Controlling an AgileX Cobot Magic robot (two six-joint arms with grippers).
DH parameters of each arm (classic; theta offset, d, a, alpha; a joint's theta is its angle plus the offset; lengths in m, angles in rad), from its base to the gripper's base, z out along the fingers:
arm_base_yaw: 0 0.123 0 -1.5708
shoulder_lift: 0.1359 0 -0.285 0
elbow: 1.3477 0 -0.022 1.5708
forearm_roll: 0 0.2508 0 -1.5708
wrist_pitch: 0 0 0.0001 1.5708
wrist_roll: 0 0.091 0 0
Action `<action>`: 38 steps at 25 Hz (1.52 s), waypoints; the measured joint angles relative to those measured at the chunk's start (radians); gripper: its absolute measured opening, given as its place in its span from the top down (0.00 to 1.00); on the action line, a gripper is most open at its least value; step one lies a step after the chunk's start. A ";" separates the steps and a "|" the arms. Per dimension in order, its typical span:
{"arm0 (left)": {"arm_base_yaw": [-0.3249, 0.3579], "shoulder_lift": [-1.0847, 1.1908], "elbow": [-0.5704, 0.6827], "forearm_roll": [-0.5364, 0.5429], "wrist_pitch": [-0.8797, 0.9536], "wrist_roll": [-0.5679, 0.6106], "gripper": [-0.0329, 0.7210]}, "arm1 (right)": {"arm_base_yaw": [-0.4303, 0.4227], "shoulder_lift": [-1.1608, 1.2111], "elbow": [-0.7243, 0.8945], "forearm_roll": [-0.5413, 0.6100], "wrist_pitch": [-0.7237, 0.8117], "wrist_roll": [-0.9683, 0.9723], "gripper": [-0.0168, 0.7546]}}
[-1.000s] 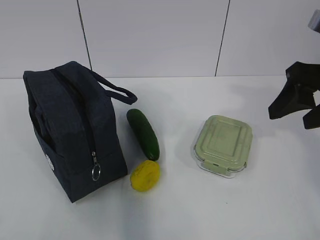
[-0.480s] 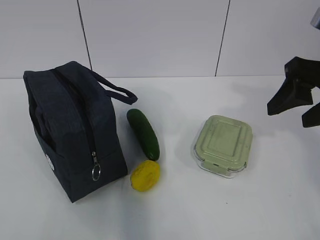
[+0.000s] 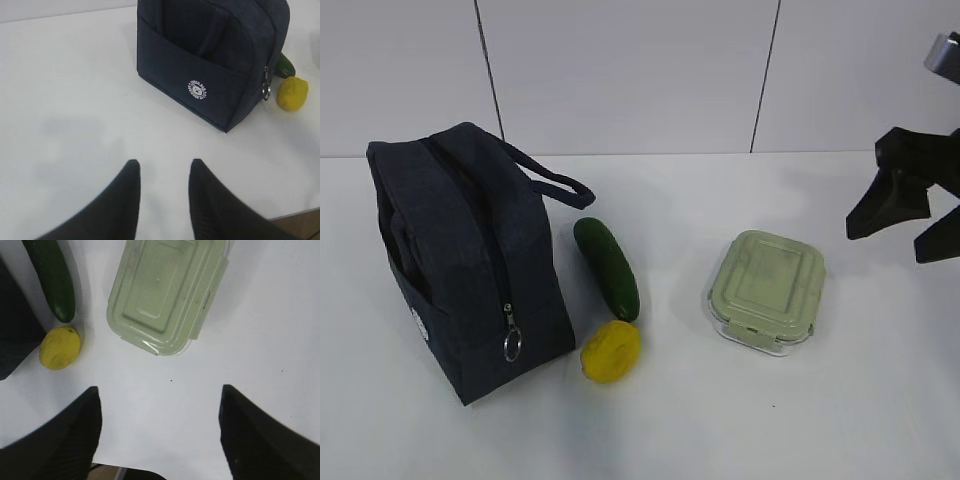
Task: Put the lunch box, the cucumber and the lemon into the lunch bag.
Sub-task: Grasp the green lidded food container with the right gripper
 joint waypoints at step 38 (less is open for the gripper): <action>0.000 0.000 0.000 0.000 0.000 0.000 0.63 | -0.018 0.156 0.000 0.008 -0.092 -0.103 0.26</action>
